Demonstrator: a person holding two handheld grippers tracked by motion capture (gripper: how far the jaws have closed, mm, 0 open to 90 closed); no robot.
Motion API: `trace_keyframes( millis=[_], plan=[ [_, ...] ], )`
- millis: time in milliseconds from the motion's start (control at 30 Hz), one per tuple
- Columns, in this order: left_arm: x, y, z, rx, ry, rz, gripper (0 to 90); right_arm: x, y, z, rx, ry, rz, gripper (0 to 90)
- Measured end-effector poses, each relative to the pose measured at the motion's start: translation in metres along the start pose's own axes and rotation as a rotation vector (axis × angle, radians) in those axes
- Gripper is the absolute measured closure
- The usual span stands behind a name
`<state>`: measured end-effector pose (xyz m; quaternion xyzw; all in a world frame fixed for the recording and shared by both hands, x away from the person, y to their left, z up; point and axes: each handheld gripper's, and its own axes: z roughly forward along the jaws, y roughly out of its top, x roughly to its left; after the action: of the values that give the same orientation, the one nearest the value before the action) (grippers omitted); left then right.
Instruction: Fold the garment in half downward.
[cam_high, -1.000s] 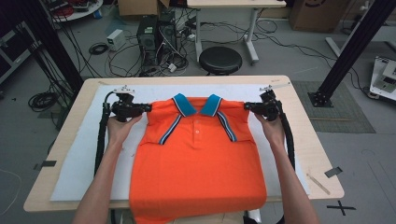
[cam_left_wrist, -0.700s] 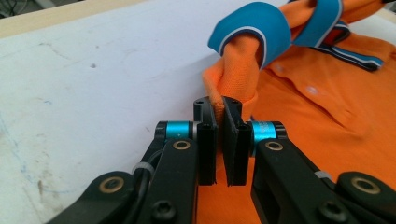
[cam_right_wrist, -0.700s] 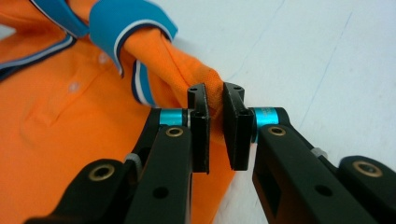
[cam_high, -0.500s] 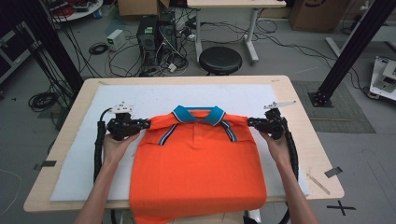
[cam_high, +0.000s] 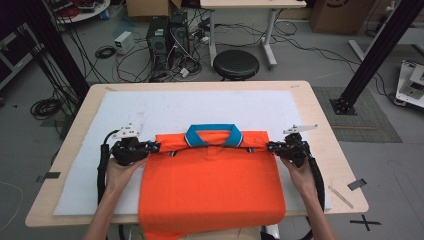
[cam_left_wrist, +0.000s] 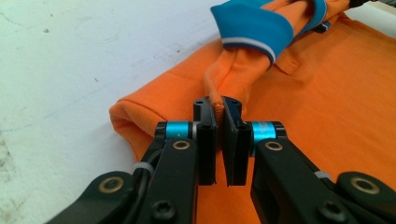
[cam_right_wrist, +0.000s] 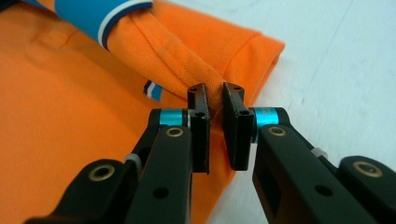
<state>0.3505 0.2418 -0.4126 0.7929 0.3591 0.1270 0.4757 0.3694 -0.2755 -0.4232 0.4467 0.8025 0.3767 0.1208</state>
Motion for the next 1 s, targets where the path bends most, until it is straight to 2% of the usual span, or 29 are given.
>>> trace_keyframes(
  millis=[100, 200, 267, 367, 400, 467, 533, 600, 667, 933, 1000],
  plan=[
    [-0.001, -0.006, -0.003, 0.001, -0.005, -0.013, 84.9, 0.003, -0.008, -0.003, -0.01, -0.004, 0.007, 83.3],
    [-0.001, -0.012, -0.005, 0.007, -0.015, -0.027, 85.0, 0.003, -0.017, -0.008, -0.042, 0.02, 0.019, 83.4],
    [-0.004, -0.015, -0.007, 0.0, -0.025, -0.031, 85.0, 0.006, -0.021, -0.012, -0.049, 0.032, 0.006, 83.3],
    [-0.01, -0.017, -0.01, 0.002, -0.03, -0.014, 85.0, 0.013, -0.026, -0.016, -0.052, 0.009, -0.021, 83.4],
    [-0.012, -0.018, -0.011, 0.001, -0.028, -0.01, 85.0, 0.018, -0.028, -0.019, -0.046, -0.001, -0.054, 83.4],
    [-0.016, -0.02, -0.014, -0.005, -0.033, -0.008, 85.0, 0.02, -0.03, -0.02, -0.059, -0.008, -0.068, 83.3],
    [-0.019, -0.022, -0.016, -0.007, -0.043, -0.009, 85.0, 0.023, -0.033, -0.023, -0.047, 0.011, -0.073, 83.3],
    [-0.022, -0.026, -0.018, -0.006, -0.048, -0.005, 85.0, 0.024, -0.037, -0.027, -0.057, 0.019, -0.061, 83.3],
    [-0.026, -0.029, -0.02, -0.004, -0.046, 0.001, 85.0, 0.023, -0.042, -0.031, -0.042, 0.035, -0.005, 83.3],
    [-0.036, -0.04, -0.03, 0.001, -0.048, 0.006, 85.0, 0.032, -0.05, -0.041, -0.044, 0.039, -0.006, 83.2],
    [-0.039, -0.043, -0.032, -0.003, -0.054, 0.001, 85.0, 0.032, -0.053, -0.043, -0.046, 0.043, 0.006, 83.2]
  ],
)
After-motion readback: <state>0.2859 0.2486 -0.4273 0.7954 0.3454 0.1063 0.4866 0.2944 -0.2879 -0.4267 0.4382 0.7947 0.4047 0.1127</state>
